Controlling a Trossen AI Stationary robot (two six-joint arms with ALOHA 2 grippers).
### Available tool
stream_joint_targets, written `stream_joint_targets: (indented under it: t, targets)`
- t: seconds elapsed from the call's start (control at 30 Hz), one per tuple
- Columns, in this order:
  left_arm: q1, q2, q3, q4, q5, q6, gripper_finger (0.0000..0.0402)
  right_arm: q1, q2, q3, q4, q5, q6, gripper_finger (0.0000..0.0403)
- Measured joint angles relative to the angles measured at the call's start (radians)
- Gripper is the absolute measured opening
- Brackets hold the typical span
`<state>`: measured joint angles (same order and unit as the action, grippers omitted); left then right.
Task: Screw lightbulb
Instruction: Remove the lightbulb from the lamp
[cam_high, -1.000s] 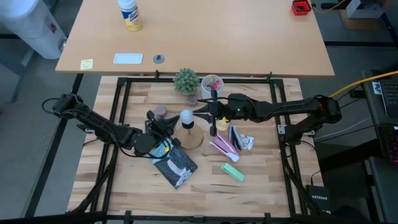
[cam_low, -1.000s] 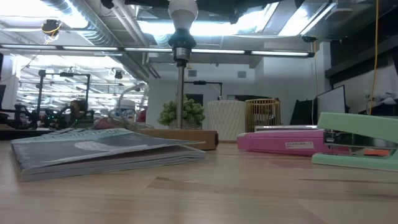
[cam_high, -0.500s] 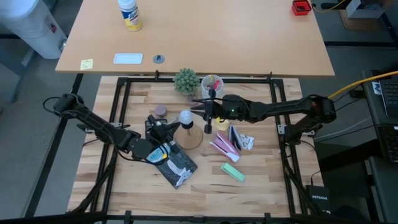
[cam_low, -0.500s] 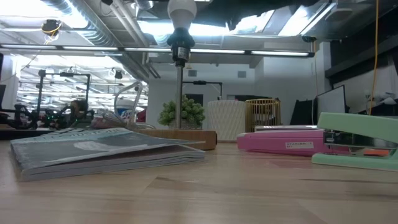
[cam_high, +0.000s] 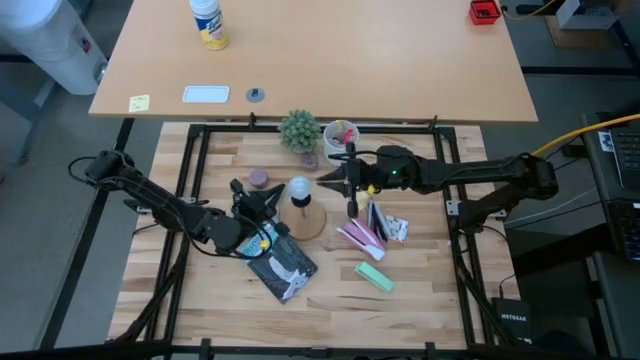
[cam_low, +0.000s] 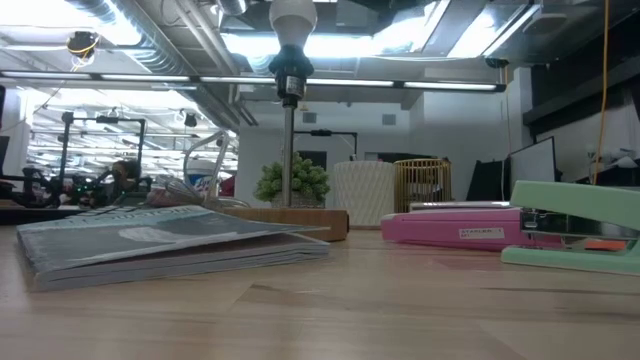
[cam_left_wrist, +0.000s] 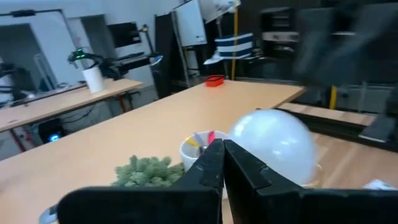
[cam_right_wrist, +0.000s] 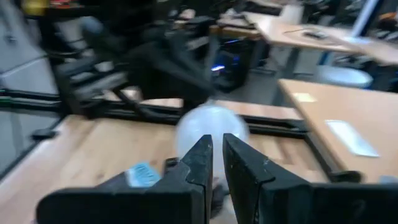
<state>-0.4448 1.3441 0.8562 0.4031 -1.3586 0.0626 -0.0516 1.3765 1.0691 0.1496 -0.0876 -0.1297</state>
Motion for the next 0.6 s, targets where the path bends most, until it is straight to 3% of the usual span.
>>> stream_joint_targets:
  t: [0.3,0.6]
  targets:
    - [0.069,-0.001,0.0,-0.035,0.12,-0.055,0.0001,0.0,0.064,0.0,0.016,-0.027,0.02,0.0044]
    - [0.034,-0.003,0.0,-0.052,0.112,-0.087,0.0001,0.0,0.081,0.0,0.035,0.026,0.017,0.0044]
